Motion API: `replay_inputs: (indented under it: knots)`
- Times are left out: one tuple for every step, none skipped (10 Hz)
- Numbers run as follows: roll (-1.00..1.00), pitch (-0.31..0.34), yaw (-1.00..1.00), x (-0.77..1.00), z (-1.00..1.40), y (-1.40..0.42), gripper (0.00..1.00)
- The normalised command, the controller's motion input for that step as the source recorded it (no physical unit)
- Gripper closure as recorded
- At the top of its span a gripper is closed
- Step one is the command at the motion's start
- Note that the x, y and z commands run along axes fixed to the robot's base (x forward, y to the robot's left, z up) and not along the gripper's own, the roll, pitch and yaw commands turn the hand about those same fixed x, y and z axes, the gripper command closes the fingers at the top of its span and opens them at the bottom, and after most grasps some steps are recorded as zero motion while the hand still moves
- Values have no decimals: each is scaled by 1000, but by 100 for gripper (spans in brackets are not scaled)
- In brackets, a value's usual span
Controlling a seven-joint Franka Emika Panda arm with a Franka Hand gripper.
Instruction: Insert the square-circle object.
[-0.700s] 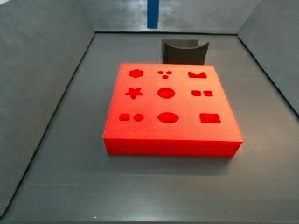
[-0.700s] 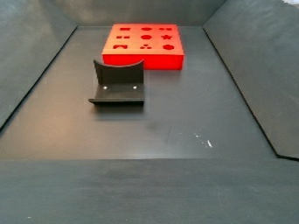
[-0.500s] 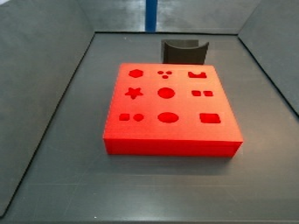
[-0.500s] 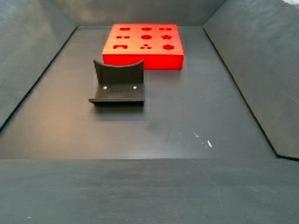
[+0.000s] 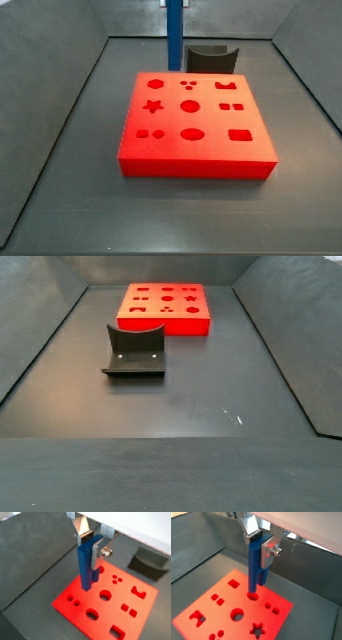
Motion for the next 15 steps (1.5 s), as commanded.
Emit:
replay_inputs:
  knots:
    - [-203, -124, -874, 0, -140, -77, 100]
    - [-139, -49, -937, 0, -209, -54, 100]
    - [-111, -40, -966, 0, -263, -43, 100]
    - [-27, 0, -1000, 0, -346, 0, 100]
    - [0, 0, -989, 23, -363, -71, 100]
    - [-4, -87, -997, 0, -409, -117, 100]
    - [-24, -111, -969, 0, -371, -143, 100]
    - [0, 0, -991, 0, -337, -166, 100]
    - [14, 0, -1000, 0, -354, -111, 100]
    - [77, 10, -1000, -17, -323, -34, 100]
    - [127, 34, -1000, -77, -274, -6, 100]
    - [137, 50, -1000, -91, -246, -9, 100]
    - [133, 99, -957, -106, -200, 0, 100]
    - [130, 111, -946, -109, -183, 0, 100]
    - [136, 144, -917, -120, -126, 0, 100]
